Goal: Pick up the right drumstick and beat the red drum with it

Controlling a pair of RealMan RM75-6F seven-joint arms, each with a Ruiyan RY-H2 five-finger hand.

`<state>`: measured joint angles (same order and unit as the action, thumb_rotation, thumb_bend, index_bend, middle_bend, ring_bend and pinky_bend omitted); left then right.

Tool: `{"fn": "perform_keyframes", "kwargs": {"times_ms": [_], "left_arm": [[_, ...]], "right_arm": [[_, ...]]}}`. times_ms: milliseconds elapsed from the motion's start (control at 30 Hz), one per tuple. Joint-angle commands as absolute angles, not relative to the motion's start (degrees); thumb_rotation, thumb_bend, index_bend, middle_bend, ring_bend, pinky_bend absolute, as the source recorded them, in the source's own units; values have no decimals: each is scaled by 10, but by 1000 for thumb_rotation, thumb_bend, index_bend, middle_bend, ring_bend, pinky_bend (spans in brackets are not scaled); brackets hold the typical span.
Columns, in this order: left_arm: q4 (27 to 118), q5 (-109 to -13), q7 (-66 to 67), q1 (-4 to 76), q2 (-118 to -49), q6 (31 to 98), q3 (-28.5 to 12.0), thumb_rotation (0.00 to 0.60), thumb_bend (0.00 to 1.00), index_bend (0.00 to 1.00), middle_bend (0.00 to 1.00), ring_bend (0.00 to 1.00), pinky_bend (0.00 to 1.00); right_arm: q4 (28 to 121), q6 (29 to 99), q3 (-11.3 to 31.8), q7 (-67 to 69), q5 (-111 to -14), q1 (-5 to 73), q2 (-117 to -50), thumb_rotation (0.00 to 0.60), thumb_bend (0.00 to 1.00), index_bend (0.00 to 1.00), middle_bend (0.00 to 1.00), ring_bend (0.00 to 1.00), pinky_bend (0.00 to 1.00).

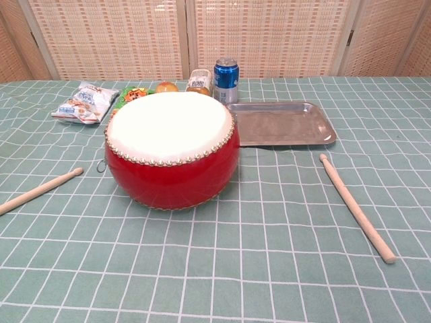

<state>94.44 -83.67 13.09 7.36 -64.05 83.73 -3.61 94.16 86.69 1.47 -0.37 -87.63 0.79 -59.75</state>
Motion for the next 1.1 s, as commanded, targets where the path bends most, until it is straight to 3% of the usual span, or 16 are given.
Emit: {"fn": "perform_keyframes", "kwargs": {"times_ms": [33, 433, 633, 900, 1100], "left_arm": [[942, -835, 132, 74, -642, 837, -37, 600, 302, 136, 168, 133, 155], [938, -839, 121, 67, -642, 845, -31, 600, 303, 136, 168, 132, 155], [936, -843, 115, 67, -641, 848, -32, 600, 301, 137, 168, 132, 154], [934, -842, 116, 70, -645, 843, -32, 600, 302, 146, 168, 132, 154], [933, -843, 116, 70, -646, 841, -29, 600, 302, 146, 168, 132, 154]], "right_arm": [[939, 871, 16, -5, -879, 7, -598, 600, 182, 98, 176, 85, 201], [938, 868, 13, 0, -885, 9, -597, 600, 182, 110, 176, 88, 201], [936, 850, 18, 9, -893, 26, -599, 600, 182, 72, 176, 97, 206], [958, 706, 33, 5, -859, 110, -596, 600, 434, 83, 193, 105, 210], [919, 585, 57, 40, -816, 191, -640, 600, 528, 82, 221, 107, 209]]}}
